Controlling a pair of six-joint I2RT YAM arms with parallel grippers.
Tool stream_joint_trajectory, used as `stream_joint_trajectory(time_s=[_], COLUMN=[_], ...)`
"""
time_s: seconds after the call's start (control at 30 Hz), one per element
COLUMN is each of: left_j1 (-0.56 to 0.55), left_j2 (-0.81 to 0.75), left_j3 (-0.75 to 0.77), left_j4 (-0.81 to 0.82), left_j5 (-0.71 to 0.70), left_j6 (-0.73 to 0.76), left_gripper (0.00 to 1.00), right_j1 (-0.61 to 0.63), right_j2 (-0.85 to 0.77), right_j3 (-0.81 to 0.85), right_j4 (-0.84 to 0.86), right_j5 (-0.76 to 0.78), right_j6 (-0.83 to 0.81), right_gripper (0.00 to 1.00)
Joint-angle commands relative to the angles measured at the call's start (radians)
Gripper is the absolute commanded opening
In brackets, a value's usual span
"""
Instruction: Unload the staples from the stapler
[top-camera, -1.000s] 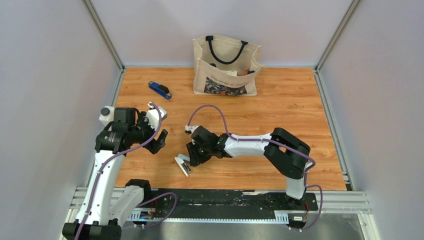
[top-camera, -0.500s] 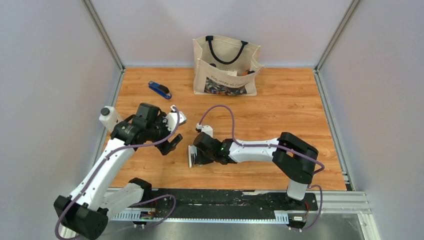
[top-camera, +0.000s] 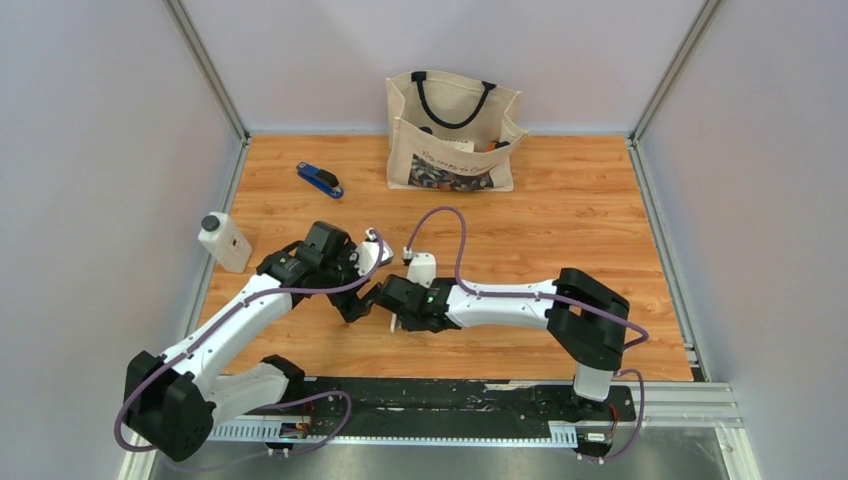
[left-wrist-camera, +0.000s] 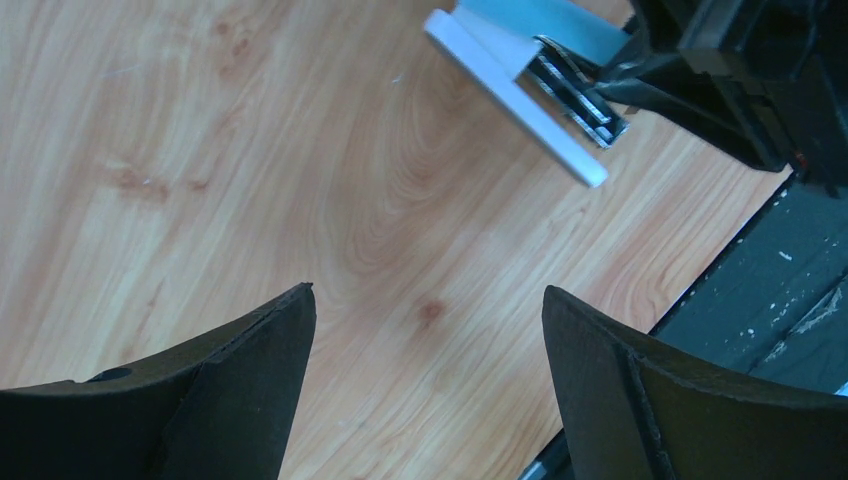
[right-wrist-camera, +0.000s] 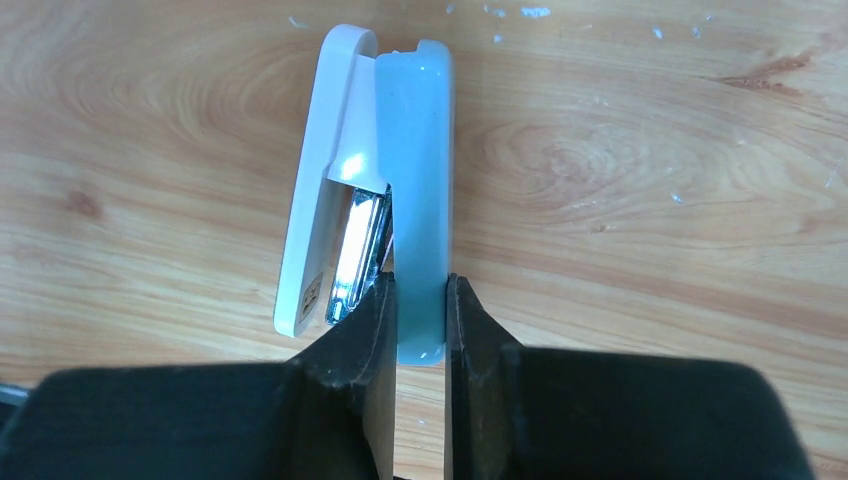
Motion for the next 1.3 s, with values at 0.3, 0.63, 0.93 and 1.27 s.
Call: stream_joint_trajectory(time_s=[0.3,0.63,0.93,1.27], left_j1=[-0.013,-0.013,-0.013,-0.015], left_j2=[0.071,0.074,0.078,0.040], left_j3=[-0.088,-0.069,-0.066,-0.054], left_j4=[0.289,0.214,0.182,0.197], left_j5=[0.080,0.190,0.213,0.086], left_j6=[-0.104,-0.021,0.013,0.063], left_gripper=[0.92,0.89,0.87,0.71], right_j1=[-0.007,-0.041,-0.041,-0.031], right_j2=[0.069,0.020,-0.032,-0.088], right_j3=[0.176,0.199,0.167,0.130], right_j4=[-0.068,-0.059,0.012,0.055], right_j5=[0.074,0.074,0.040,0.011], right_j6=[0.126,0.115,0.121,0.094], right_gripper=[0.00,0.00,0.00,0.00])
